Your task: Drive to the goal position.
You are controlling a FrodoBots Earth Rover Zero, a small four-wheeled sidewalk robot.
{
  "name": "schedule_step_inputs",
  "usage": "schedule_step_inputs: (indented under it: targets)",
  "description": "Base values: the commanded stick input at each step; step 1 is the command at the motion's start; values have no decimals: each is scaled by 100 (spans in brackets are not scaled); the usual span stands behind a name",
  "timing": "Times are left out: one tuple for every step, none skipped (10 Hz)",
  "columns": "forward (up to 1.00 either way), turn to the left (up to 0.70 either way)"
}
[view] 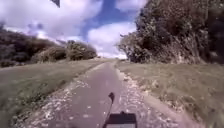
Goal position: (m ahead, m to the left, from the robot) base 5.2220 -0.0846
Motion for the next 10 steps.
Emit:
schedule_step_inputs:
  targets:
    - [100,1]
    - [100,1]
    - [100,1]
    - [100,1]
    - [100,1]
    - [100,1]
    - [100,1]
    - [100,1]
    - [100,1]
    - [100,1]
